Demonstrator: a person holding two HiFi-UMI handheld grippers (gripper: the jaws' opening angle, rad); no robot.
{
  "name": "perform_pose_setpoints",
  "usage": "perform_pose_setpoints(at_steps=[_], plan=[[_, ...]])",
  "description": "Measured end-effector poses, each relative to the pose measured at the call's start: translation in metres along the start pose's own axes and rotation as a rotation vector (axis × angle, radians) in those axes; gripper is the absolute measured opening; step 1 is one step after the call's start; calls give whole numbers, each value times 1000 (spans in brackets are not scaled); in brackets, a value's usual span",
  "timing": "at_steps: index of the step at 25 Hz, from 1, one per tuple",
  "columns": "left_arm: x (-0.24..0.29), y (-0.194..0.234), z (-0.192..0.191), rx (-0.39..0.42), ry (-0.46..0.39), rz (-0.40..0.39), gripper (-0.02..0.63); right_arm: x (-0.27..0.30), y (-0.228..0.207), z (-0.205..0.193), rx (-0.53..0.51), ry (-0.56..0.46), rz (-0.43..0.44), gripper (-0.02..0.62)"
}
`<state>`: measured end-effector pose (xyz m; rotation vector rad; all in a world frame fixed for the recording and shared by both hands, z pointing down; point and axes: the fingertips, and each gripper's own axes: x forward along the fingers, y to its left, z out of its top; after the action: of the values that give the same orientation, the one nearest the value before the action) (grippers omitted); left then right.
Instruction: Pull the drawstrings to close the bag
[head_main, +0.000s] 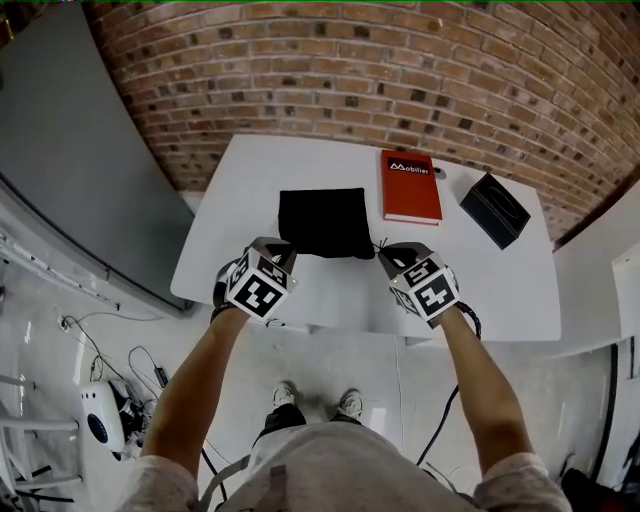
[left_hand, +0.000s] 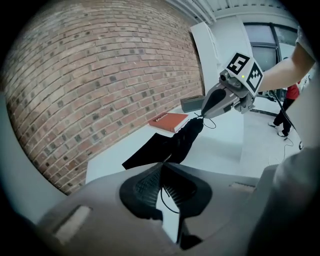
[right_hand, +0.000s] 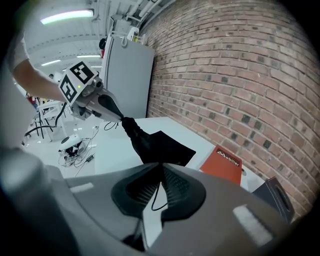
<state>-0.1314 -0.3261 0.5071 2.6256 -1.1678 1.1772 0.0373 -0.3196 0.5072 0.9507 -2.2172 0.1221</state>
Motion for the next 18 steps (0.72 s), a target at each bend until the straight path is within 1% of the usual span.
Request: perform_pose_setpoints(at_steps=[12,18], plan=[[-34,35,53,-4,-139,111,9,-28,-29,53,65,-137,-129,17],[-51,47,75,-8,-198,149,8,-45,-39,78,67,-199,-171,18]])
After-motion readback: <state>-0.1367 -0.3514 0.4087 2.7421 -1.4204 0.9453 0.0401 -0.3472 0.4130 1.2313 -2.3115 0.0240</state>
